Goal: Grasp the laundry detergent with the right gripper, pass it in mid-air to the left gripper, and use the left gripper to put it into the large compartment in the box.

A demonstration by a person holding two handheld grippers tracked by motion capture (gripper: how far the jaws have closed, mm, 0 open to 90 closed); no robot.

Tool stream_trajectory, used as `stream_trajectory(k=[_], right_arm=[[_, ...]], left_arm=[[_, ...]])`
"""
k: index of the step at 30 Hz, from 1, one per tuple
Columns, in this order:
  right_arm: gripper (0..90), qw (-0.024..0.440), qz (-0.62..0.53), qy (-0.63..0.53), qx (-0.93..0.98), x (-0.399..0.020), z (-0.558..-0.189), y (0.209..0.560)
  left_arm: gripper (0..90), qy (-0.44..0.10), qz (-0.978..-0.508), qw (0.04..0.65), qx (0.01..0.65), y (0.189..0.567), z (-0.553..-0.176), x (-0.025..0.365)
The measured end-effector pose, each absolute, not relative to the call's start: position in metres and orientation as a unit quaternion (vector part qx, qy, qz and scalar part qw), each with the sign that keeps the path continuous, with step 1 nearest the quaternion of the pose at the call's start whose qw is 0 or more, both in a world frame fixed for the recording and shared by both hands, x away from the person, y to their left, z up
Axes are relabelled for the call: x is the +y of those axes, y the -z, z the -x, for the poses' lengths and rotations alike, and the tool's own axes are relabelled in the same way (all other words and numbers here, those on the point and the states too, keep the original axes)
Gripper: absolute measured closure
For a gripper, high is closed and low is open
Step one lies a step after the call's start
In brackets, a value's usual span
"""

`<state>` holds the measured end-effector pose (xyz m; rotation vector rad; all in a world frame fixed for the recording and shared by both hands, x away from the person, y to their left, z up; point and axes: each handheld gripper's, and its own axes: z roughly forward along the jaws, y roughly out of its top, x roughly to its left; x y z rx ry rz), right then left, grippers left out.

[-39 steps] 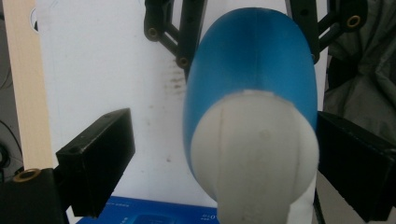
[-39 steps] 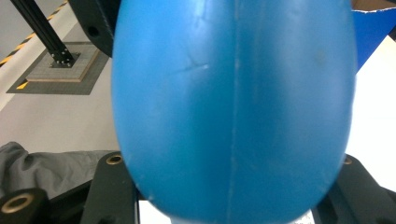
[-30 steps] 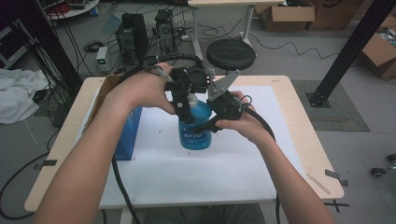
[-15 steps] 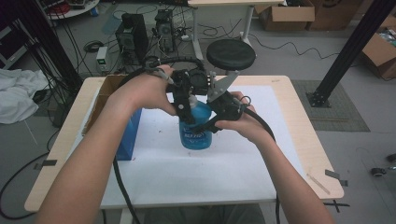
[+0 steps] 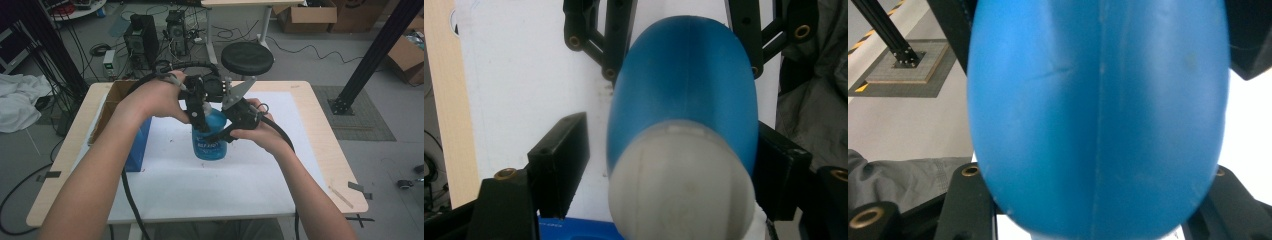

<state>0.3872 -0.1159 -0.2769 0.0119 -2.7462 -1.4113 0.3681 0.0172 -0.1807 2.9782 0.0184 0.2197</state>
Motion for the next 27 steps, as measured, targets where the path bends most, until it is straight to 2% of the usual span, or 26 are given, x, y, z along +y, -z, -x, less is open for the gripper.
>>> stream_trajectory(k=[27], right_arm=[[45.5,0.021,0.003,0.451,-0.892,-0.1168,-0.3878,0.2775]], left_arm=[[37.4,-0.067,-0.994,0.083,0.003,0.1817,-0.3676,0.0173]])
